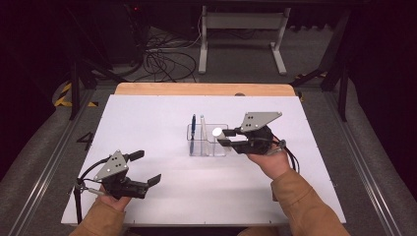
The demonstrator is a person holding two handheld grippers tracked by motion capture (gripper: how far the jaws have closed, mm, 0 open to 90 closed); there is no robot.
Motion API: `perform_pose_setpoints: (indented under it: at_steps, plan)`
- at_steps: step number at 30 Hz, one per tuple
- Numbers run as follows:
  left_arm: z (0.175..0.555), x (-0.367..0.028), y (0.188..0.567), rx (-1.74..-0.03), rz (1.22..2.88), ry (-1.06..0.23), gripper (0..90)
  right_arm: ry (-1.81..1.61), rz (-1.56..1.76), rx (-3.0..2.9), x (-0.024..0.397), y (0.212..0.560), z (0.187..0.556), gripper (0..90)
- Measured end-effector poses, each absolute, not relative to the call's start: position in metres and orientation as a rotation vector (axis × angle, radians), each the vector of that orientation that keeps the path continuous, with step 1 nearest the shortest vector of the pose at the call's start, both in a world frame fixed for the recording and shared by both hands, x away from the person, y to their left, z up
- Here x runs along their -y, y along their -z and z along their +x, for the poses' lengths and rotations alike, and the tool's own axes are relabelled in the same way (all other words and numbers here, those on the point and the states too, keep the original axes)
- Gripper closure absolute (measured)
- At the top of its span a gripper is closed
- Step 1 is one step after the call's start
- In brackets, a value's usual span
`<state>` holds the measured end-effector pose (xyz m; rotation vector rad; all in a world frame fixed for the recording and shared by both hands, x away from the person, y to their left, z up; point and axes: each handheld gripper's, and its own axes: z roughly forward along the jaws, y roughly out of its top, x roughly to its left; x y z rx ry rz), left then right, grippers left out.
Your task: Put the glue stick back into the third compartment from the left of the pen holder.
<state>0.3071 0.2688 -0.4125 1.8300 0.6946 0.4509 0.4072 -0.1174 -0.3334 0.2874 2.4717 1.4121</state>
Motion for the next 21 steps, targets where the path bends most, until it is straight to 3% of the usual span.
perform_pose_setpoints:
  at_steps: [21]
  plan:
    - [0.307,-0.268,0.413,-0.692,1.836,-0.443,3.3,-1.503,0.604,-2.287,0.119,0.339,0.424,67.1]
